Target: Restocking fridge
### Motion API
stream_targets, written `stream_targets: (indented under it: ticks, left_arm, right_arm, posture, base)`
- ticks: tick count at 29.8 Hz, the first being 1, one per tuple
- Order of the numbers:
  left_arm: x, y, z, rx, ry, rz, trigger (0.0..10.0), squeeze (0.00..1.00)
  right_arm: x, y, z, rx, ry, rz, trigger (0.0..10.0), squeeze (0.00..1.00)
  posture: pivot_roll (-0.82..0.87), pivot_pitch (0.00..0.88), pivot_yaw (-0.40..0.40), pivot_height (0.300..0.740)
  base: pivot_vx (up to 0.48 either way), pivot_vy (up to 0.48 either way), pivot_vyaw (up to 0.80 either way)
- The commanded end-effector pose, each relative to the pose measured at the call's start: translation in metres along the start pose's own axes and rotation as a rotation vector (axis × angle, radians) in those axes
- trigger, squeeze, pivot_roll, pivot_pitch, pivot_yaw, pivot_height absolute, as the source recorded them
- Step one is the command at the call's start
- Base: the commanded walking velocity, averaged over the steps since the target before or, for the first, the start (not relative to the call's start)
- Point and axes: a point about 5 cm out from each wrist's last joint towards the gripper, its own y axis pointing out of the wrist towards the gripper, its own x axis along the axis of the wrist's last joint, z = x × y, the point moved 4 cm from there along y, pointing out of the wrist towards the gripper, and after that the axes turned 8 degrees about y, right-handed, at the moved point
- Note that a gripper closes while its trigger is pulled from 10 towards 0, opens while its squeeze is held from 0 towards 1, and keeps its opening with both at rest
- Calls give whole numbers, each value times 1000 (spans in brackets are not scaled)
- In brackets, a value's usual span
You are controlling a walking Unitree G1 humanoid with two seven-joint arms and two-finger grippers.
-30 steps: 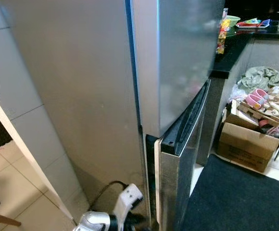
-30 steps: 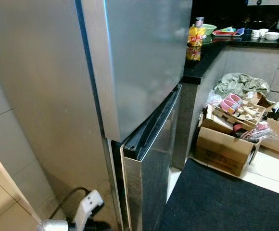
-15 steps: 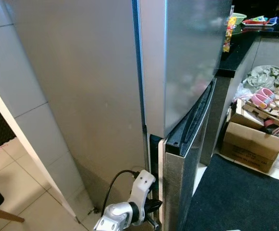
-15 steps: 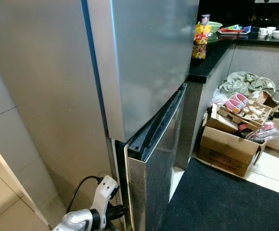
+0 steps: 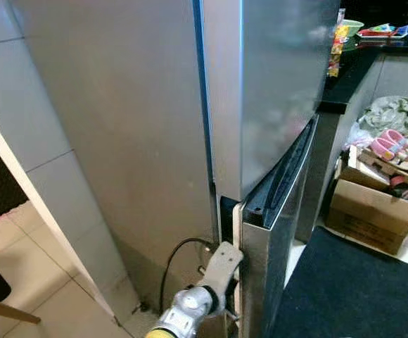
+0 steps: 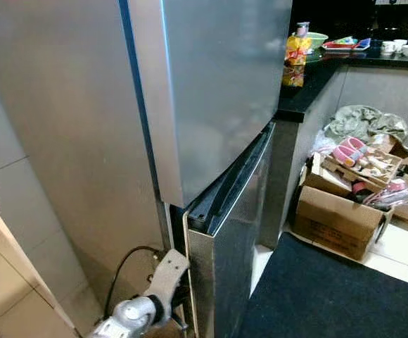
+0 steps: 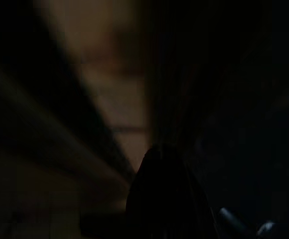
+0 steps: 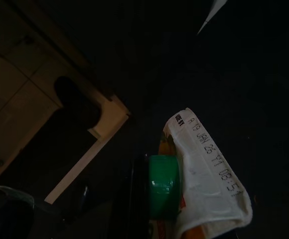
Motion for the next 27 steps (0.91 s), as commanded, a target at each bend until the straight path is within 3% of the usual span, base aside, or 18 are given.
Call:
stream_targets:
  ticks: [1, 3, 6, 7, 8, 10, 15, 18, 20, 21, 22, 23, 26, 27]
  left_arm:
    - [3, 4, -12, -45, -1, -14, 10000, 0]
    - [23, 10, -33, -144, -34, -100, 10000, 0]
    - [57, 9, -80, -414, -151, -253, 10000, 0]
    - [57, 9, -80, -414, -151, -253, 10000, 0]
    - [72, -4, -111, -648, -177, -325, 10000, 0]
    - [78, -14, -125, -775, -190, -360, 10000, 0]
    - [72, -24, -128, -882, -232, -351, 10000, 0]
    - [54, -27, -120, -865, -198, -303, 10000, 0]
    - [54, -27, -120, -865, -198, -303, 10000, 0]
    - [47, -27, -115, -843, -190, -291, 10000, 0]
    - [35, -27, -101, -753, -186, -268, 10000, 0]
    - [35, -27, -101, -753, -186, -268, 10000, 0]
    - [12, -18, -69, -490, -160, -192, 10000, 0]
    - [12, -18, -69, -490, -160, -192, 10000, 0]
  right_arm:
    - [-1, 0, 2, 2, 12, -6, 10000, 0]
    - [-2, 0, 3, 6, 9, -3, 10000, 0]
    - [-5, 0, 4, 13, 5, 5, 10000, 0]
    - [-5, 0, 4, 13, 5, 5, 10000, 0]
    - [-9, -1, 3, 16, 1, 12, 10000, 0]
    - [-11, -2, 2, 14, 0, 16, 10000, 0]
    - [-12, -3, 0, 10, 2, 19, 10000, 0]
    - [-12, -3, 1, 13, 2, 20, 10000, 0]
    - [-12, -3, 1, 13, 2, 20, 10000, 0]
    - [-12, -2, 2, 14, 1, 20, 10000, 0]
    - [-11, -2, 3, 18, -1, 19, 10000, 0]
    - [-11, -2, 3, 18, -1, 19, 10000, 0]
    - [-8, -1, 6, 25, -12, 12, 10000, 0]
    - [-8, -1, 6, 25, -12, 12, 10000, 0]
  posture:
    - [-73, 56, 71, 740]
    - [-77, 58, 68, 740]
    - [-82, 62, 65, 740]
    - [-82, 62, 65, 740]
    - [-84, 61, 63, 740]
    - [-85, 60, 63, 740]
    - [-84, 59, 62, 740]
    - [-77, 57, 58, 740]
    - [-77, 57, 58, 740]
    - [-77, 57, 58, 740]
    - [-77, 57, 58, 740]
    - [-77, 57, 58, 740]
    - [-74, 59, 56, 740]
    - [-74, 59, 56, 740]
  base:
    - [0, 0, 0]
    - [0, 0, 0]
    - [0, 0, 0]
    - [0, 0, 0]
    - [0, 0, 0]
    - [0, 0, 0]
    - [0, 0, 0]
    - [0, 0, 0]
    - [0, 0, 0]
    - [0, 0, 0]
    - [0, 0, 0]
    - [0, 0, 0]
    - [0, 0, 0]
    - [0, 0, 0]
